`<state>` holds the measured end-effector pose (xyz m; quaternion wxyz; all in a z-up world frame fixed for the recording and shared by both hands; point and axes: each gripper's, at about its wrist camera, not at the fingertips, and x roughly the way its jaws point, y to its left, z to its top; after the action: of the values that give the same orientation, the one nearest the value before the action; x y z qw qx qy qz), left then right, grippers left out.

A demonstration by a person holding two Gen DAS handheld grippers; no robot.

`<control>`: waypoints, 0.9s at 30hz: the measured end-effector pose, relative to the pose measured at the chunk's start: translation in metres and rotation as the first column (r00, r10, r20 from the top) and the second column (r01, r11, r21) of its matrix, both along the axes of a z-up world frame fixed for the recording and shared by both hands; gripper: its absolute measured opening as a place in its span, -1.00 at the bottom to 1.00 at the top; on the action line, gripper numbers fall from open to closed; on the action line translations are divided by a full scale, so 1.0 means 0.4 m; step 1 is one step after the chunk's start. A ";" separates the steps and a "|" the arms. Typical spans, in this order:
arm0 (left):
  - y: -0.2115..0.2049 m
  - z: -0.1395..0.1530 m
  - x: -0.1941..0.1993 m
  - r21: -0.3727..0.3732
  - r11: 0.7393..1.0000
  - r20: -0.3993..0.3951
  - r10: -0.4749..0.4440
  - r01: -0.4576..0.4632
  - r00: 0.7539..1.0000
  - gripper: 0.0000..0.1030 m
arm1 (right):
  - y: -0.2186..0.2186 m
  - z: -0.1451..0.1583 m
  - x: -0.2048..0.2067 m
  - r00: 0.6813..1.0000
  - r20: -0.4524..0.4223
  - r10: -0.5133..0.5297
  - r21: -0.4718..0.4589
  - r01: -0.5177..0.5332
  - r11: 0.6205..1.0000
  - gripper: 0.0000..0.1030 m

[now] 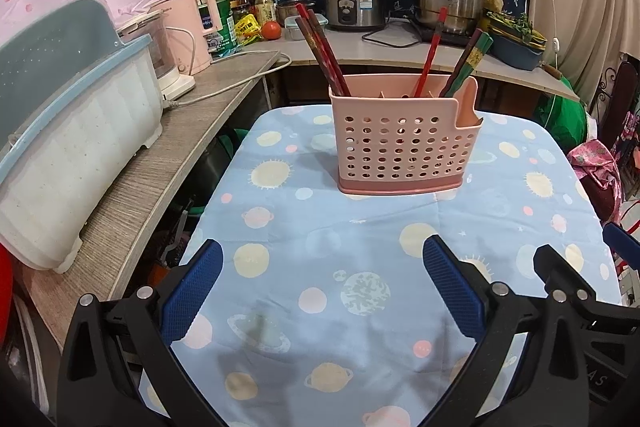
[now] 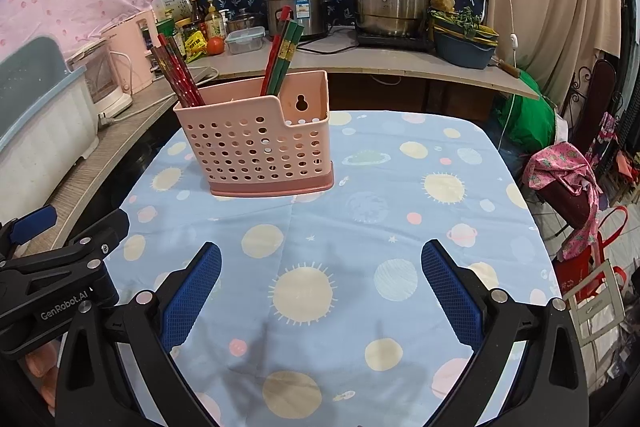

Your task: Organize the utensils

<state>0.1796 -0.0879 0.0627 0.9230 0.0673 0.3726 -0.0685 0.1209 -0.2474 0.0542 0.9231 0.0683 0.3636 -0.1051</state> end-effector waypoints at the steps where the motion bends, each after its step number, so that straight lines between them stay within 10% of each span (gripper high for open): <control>1: -0.002 -0.002 0.003 0.001 1.000 -0.001 0.001 -0.001 1.000 0.86 | -0.001 -0.001 0.002 1.000 -0.001 0.000 0.000 0.000 1.000 0.88; 27: -0.016 -0.019 0.044 0.021 1.000 -0.013 0.011 -0.011 1.000 0.86 | -0.006 -0.009 0.027 1.000 -0.012 0.002 -0.004 -0.002 1.000 0.88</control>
<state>0.1974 -0.0942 0.0552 0.9202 0.0744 0.3797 -0.0598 0.1319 -0.2497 0.0506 0.9211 0.0655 0.3691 -0.1055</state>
